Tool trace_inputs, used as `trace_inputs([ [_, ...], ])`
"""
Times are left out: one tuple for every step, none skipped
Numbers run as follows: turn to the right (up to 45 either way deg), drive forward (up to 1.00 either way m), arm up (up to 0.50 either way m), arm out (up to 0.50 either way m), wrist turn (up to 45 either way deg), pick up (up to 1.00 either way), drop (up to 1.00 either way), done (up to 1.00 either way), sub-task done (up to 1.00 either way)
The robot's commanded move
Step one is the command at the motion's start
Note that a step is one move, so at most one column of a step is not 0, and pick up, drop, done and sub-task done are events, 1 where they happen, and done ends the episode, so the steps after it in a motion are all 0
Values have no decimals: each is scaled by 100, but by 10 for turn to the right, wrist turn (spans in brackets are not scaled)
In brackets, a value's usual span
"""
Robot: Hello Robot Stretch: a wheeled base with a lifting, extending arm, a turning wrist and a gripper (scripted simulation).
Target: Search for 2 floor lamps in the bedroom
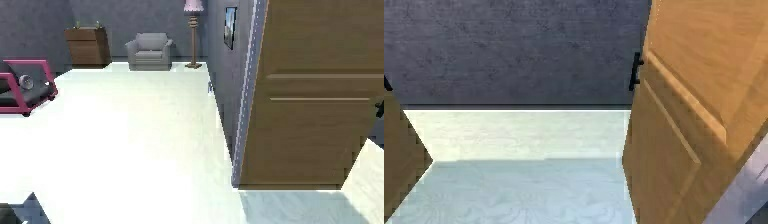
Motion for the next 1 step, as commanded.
trace_inputs([
  [-240, 0, 0, 0, 0, 0, 0, 0, 0],
])
